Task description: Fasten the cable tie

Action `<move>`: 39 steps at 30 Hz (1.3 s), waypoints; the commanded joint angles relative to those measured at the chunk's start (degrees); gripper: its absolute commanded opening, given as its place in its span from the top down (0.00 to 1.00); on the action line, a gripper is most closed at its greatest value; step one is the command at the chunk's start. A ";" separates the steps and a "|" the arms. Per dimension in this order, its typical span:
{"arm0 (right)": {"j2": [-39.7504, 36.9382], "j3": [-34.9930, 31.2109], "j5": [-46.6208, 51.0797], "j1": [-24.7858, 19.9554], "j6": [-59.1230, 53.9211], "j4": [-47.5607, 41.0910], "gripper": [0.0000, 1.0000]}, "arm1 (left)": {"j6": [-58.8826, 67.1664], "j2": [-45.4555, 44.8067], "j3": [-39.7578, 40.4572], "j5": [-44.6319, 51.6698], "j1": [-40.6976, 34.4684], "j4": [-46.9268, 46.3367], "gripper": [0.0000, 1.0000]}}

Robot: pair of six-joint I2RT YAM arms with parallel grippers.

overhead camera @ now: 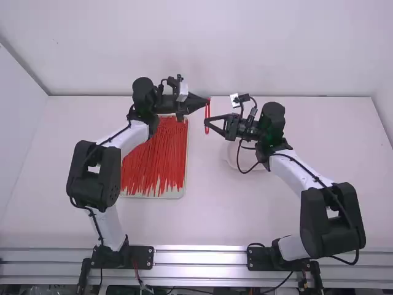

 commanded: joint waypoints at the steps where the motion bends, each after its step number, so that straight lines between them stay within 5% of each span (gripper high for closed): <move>1: 0.44 -0.11 -0.90 -0.15 3.02 0.42 1.00 | 1.79 -0.17 -0.24 2.47 0.57 0.44 0.98; 39: 0.44 -0.04 0.76 -0.42 9.01 -2.67 1.00 | 7.98 -0.17 -0.24 7.08 1.25 0.44 0.98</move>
